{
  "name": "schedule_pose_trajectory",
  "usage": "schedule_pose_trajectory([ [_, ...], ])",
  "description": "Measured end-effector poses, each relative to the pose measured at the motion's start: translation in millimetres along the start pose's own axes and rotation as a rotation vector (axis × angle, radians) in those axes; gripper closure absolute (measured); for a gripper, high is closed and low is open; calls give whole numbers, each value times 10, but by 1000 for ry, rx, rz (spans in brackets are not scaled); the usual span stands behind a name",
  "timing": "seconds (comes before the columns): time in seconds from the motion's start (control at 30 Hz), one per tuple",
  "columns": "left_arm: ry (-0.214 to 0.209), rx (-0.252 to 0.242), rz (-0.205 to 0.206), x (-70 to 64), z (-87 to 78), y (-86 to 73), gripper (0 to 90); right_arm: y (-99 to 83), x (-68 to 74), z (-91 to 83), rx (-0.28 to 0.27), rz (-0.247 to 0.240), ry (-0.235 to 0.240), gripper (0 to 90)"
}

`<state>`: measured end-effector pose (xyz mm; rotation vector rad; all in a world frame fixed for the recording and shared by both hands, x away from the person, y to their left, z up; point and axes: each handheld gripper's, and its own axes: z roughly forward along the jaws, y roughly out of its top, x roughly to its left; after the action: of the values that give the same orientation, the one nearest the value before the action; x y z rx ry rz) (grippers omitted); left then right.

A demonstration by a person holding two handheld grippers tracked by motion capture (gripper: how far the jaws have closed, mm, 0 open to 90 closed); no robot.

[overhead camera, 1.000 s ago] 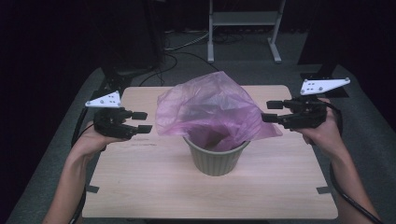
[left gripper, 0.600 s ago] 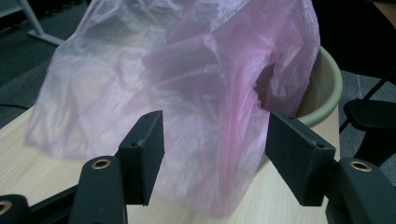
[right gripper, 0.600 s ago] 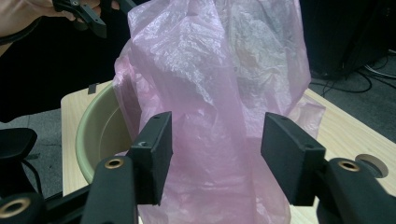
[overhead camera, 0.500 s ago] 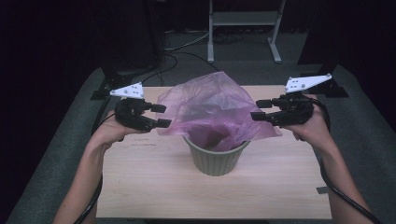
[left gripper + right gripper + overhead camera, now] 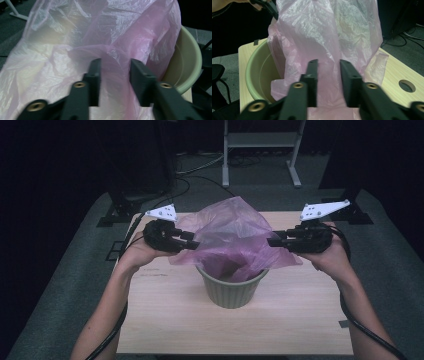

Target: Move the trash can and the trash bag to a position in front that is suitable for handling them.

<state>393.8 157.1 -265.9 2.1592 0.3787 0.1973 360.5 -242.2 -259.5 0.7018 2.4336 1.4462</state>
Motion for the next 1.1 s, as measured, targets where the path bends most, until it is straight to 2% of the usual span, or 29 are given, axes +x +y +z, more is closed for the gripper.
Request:
schedule_pose_trajectory([
  [0.13, -9, -19, 27, -45, -31, -21, 850, -25, 29, -25, -5, -7, 0, 831],
  [0.23, -26, -26, 44, -90, -73, -39, 898, -51, 74, -62, -10, -19, 7, 851],
  [0.4, -48, -51, 66, -218, -163, -109, 899, -105, 179, -131, -11, -48, 25, 890],
  [0.63, -96, -80, 88, -405, -229, -336, 900, -265, 331, -201, 35, -75, 58, 900],
  [0.87, -151, -62, 100, -566, -102, -580, 900, -481, 416, -168, 96, -78, 78, 900],
  [1.1, -178, -18, 87, -606, 90, -771, 900, -695, 388, -53, 148, -57, 95, 900],
])
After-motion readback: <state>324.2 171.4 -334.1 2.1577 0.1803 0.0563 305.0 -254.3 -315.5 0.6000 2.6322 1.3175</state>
